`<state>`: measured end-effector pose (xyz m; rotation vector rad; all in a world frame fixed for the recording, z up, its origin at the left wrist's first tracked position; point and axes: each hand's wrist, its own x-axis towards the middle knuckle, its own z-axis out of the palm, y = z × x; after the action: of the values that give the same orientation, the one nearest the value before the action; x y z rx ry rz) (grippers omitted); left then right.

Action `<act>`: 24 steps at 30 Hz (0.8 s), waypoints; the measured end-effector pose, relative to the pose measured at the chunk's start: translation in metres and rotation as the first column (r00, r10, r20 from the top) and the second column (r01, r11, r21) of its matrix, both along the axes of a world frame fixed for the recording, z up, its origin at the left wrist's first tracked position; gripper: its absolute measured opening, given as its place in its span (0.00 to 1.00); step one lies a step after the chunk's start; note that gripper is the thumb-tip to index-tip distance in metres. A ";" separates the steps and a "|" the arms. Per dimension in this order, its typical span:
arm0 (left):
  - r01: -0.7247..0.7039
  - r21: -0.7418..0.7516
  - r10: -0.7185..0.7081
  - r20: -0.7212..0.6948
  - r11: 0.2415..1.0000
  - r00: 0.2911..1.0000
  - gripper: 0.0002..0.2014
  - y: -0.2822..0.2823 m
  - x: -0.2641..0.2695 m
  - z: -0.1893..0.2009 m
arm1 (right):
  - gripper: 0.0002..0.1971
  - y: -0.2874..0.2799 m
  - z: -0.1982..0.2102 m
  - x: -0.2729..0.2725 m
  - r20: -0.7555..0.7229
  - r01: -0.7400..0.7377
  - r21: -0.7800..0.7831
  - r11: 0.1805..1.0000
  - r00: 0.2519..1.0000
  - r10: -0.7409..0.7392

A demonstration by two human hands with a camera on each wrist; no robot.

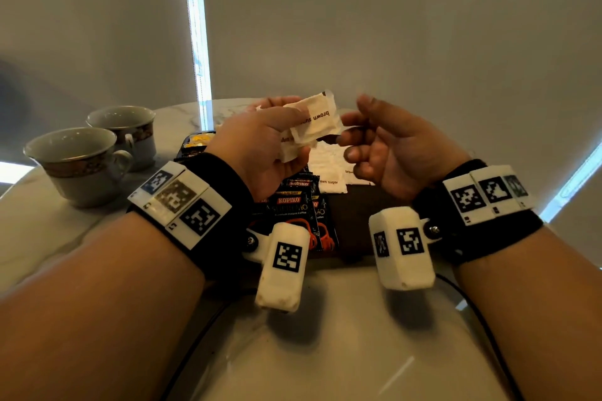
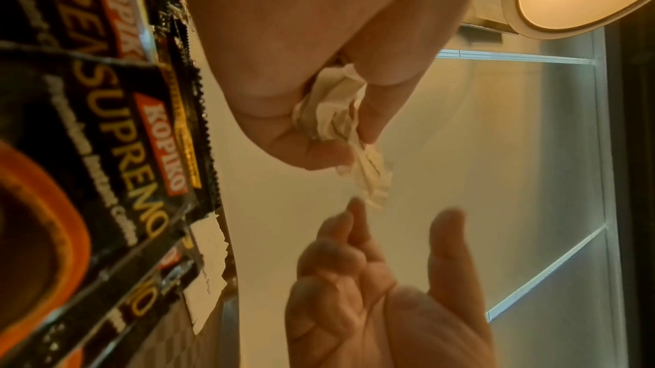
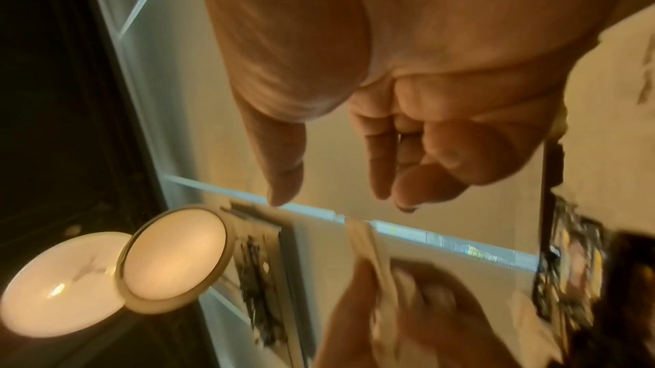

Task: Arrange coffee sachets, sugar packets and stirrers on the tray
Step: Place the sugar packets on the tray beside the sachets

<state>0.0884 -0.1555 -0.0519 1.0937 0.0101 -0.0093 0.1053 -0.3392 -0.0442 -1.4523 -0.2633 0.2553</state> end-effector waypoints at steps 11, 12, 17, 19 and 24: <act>0.120 0.097 -0.118 -0.021 0.988 0.993 0.04 -0.001 0.000 -0.004 | 0.04 0.021 -0.008 -0.001 0.064 0.191 0.083 0.978 0.978 -0.197; 0.139 0.092 -0.137 -0.028 0.986 0.990 0.04 -0.001 0.000 -0.004 | 0.04 0.021 -0.008 0.000 0.064 0.210 0.111 0.971 0.974 -0.218; 0.190 0.067 -0.190 -0.004 0.979 0.982 0.22 0.000 0.000 -0.004 | 0.02 0.021 -0.009 0.002 0.084 0.225 0.184 0.957 0.966 -0.243; 0.216 0.109 -0.219 0.013 0.970 0.976 0.24 0.000 -0.001 -0.004 | 0.03 0.021 -0.009 -0.001 0.097 0.199 0.206 0.958 0.970 -0.222; 0.176 0.134 -0.178 0.002 0.975 0.984 0.06 -0.003 -0.003 -0.002 | 0.05 0.023 -0.010 -0.002 0.105 0.164 0.241 0.957 0.975 -0.194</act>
<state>0.0857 -0.1584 -0.0542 1.2259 -0.1015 -0.1633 0.1031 -0.3159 -0.0541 -1.2532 -0.2539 -0.0168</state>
